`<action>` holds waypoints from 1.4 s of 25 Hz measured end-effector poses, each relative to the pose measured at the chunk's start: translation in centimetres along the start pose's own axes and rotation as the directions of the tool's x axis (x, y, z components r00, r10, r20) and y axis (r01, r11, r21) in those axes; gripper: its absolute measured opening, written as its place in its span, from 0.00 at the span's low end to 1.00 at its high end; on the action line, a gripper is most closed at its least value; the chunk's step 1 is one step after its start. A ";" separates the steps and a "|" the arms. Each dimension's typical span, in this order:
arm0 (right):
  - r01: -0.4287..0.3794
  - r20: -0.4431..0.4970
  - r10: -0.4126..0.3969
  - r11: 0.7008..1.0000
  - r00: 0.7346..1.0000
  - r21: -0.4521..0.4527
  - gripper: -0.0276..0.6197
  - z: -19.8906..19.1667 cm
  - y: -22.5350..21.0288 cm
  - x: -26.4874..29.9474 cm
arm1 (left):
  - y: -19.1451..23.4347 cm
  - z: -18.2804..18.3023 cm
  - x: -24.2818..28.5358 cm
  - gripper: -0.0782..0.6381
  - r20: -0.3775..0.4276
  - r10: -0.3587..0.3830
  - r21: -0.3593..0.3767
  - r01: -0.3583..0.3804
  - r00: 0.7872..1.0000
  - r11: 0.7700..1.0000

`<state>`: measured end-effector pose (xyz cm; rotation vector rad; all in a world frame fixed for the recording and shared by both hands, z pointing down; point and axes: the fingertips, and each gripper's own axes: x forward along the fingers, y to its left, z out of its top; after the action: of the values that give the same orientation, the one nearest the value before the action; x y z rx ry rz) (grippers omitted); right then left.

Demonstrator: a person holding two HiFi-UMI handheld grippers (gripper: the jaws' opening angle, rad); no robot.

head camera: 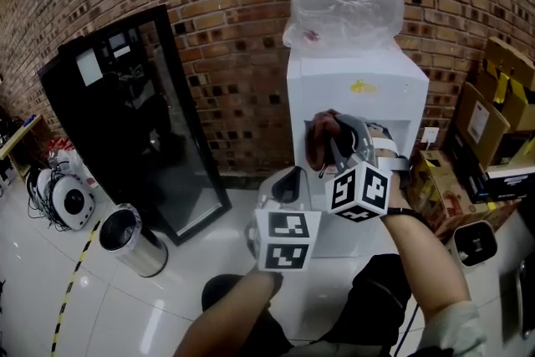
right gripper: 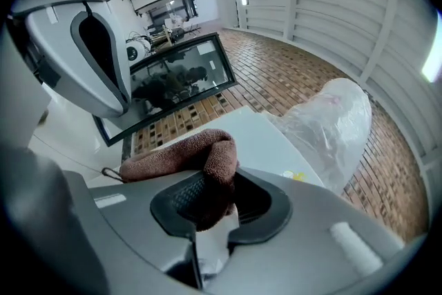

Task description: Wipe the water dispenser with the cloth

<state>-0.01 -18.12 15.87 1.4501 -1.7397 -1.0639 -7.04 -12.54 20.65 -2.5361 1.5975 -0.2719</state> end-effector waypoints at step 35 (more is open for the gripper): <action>0.218 -0.223 -0.164 0.946 0.961 0.240 0.18 -20.0 -7.7 -7.4 | -18.5 -2.7 6.8 0.11 -0.024 -0.267 0.001 0.267 0.963 0.964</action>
<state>22.28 -15.17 18.90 1.8565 -1.6660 -0.7683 11.50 -10.80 27.62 -2.7532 1.2561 -0.3321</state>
